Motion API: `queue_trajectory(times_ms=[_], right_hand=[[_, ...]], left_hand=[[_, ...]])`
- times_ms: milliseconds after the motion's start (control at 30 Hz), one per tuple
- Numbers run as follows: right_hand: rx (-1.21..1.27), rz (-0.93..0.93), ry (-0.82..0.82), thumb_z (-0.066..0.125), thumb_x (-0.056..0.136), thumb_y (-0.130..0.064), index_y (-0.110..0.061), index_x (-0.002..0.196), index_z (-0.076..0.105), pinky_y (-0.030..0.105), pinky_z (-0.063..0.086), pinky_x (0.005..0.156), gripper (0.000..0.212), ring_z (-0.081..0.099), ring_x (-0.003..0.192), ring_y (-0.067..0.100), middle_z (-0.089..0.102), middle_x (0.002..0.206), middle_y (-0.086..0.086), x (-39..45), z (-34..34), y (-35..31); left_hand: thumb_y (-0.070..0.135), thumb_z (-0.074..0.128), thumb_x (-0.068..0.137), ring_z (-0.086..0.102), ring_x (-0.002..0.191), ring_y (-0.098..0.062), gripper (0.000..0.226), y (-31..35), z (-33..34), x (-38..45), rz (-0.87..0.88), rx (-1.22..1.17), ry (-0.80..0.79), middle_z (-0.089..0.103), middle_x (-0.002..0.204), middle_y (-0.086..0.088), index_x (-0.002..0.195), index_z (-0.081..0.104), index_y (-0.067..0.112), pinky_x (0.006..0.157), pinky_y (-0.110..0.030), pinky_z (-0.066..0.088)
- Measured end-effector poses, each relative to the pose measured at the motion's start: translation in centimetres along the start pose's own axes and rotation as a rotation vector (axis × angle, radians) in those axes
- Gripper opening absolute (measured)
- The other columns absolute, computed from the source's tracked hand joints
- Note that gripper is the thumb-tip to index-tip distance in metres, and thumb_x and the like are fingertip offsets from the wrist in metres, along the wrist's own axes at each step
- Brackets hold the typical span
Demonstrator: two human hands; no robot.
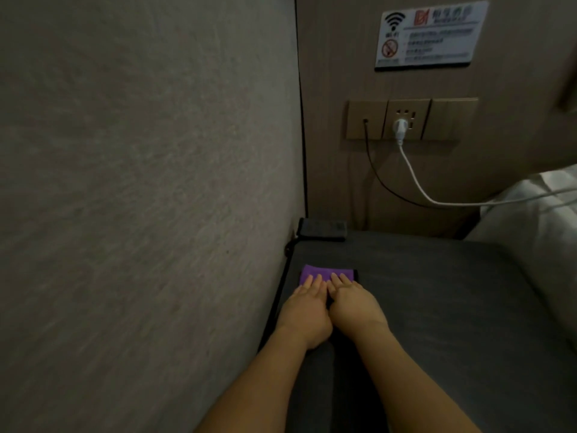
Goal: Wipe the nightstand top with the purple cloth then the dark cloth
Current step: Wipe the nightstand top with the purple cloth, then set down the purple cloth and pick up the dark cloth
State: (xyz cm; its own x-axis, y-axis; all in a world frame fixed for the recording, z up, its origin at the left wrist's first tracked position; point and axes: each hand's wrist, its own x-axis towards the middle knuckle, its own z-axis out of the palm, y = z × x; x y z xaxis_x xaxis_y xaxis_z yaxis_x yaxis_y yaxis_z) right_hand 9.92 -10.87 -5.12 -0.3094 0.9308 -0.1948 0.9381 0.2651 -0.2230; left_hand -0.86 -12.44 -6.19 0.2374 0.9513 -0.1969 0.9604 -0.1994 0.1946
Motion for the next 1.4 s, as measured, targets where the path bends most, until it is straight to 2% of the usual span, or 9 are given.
queue_trajectory(times_ms=[367, 467, 533, 633, 733, 800, 933, 1133, 1400], right_hand=[[-0.032, 0.004, -0.038, 0.037, 0.097, -0.025, -0.011, 0.147, 0.03, 0.034, 0.02, 0.119, 0.053, 0.024, 0.146, 0.019, 0.025, 0.158, 0.006, 6.4, -2.3, 0.2], [-0.064, 0.075, 0.029, 0.044, 0.092, -0.032, -0.011, 0.115, 0.063, 0.033, 0.047, 0.09, 0.036, 0.06, 0.114, 0.024, 0.062, 0.125, 0.009, 7.3, -4.6, -0.8], [-0.012, 0.094, 0.128, 0.05, 0.09, -0.03, -0.009, 0.101, 0.066, 0.03, 0.046, 0.075, 0.029, 0.064, 0.101, 0.025, 0.067, 0.111, 0.01, 8.6, -6.2, -1.4], [0.09, 0.014, 0.177, 0.042, 0.095, -0.02, -0.006, 0.13, 0.051, 0.035, 0.039, 0.102, 0.039, 0.043, 0.131, 0.028, 0.046, 0.143, 0.012, 12.3, -5.9, -1.5], [0.187, 0.096, 0.013, 0.036, 0.099, -0.034, -0.006, 0.148, 0.023, 0.038, 0.024, 0.116, 0.058, 0.022, 0.145, 0.028, 0.019, 0.158, 0.012, 13.7, -3.9, -1.0], [0.177, 0.124, 0.013, 0.034, 0.099, -0.04, -0.004, 0.15, 0.018, 0.037, 0.019, 0.119, 0.065, 0.016, 0.147, 0.026, 0.013, 0.16, 0.012, 13.4, -3.0, 0.2], [0.082, 0.165, 0.108, 0.03, 0.1, -0.041, -0.003, 0.149, 0.021, 0.035, 0.018, 0.119, 0.063, 0.017, 0.148, 0.024, 0.017, 0.16, 0.012, 12.0, -3.3, 4.8], [0.065, 0.275, 0.108, 0.028, 0.101, -0.039, -0.011, 0.149, 0.025, 0.036, 0.025, 0.118, 0.055, 0.021, 0.147, 0.02, 0.019, 0.16, 0.005, 9.7, -4.0, 10.8], [-0.011, 0.166, 0.119, 0.029, 0.101, -0.034, -0.009, 0.148, 0.028, 0.035, 0.029, 0.115, 0.052, 0.027, 0.144, 0.022, 0.025, 0.158, 0.007, 6.7, -3.6, 10.6]], left_hand=[[0.023, 0.036, 0.097, 0.004, 0.152, -0.02, 0.067, -2.5, -1.6, 5.9, 0.0, -0.048, 0.058, 0.006, 0.164, -0.008, 0.155, 0.007, 0.01, 0.123, -0.03, 0.004], [0.015, 0.041, 0.092, 0.016, 0.15, -0.019, 0.064, -3.0, -1.4, 6.7, -0.012, -0.087, 0.081, 0.02, 0.162, -0.006, 0.153, 0.024, 0.01, 0.123, -0.028, 0.009], [0.02, 0.037, 0.096, 0.037, 0.138, -0.021, 0.046, -3.2, -1.0, 7.0, -0.03, -0.055, 0.076, 0.045, 0.148, -0.008, 0.14, 0.046, 0.009, 0.119, -0.028, 0.021], [0.031, 0.027, 0.101, 0.046, 0.129, -0.021, 0.044, -3.2, -0.2, 7.5, -0.027, -0.013, 0.021, 0.053, 0.139, -0.008, 0.134, 0.049, 0.012, 0.115, -0.03, 0.027], [0.037, 0.023, 0.097, 0.032, 0.141, -0.023, 0.054, -3.4, 0.4, 7.8, 0.006, 0.031, 0.081, 0.042, 0.15, -0.008, 0.145, 0.039, 0.017, 0.123, -0.036, 0.001], [0.032, 0.03, 0.097, 0.017, 0.149, -0.025, 0.057, -3.2, -0.2, 7.5, -0.024, 0.001, 0.116, 0.028, 0.158, -0.01, 0.15, 0.031, 0.012, 0.123, -0.032, -0.004], [0.026, 0.033, 0.099, 0.008, 0.152, -0.022, 0.063, -2.9, -1.1, 8.2, -0.035, 0.001, 0.135, 0.011, 0.163, -0.01, 0.155, 0.013, 0.004, 0.124, -0.031, 0.006], [0.026, 0.034, 0.099, 0.009, 0.152, -0.022, 0.061, -2.6, -2.0, 10.7, -0.054, 0.026, 0.122, 0.012, 0.163, -0.01, 0.154, 0.016, 0.005, 0.124, -0.031, 0.008], [0.024, 0.036, 0.1, 0.012, 0.151, -0.022, 0.059, -3.0, -3.3, 12.5, -0.049, 0.033, 0.111, 0.015, 0.163, -0.009, 0.154, 0.02, 0.005, 0.121, -0.028, 0.01]])
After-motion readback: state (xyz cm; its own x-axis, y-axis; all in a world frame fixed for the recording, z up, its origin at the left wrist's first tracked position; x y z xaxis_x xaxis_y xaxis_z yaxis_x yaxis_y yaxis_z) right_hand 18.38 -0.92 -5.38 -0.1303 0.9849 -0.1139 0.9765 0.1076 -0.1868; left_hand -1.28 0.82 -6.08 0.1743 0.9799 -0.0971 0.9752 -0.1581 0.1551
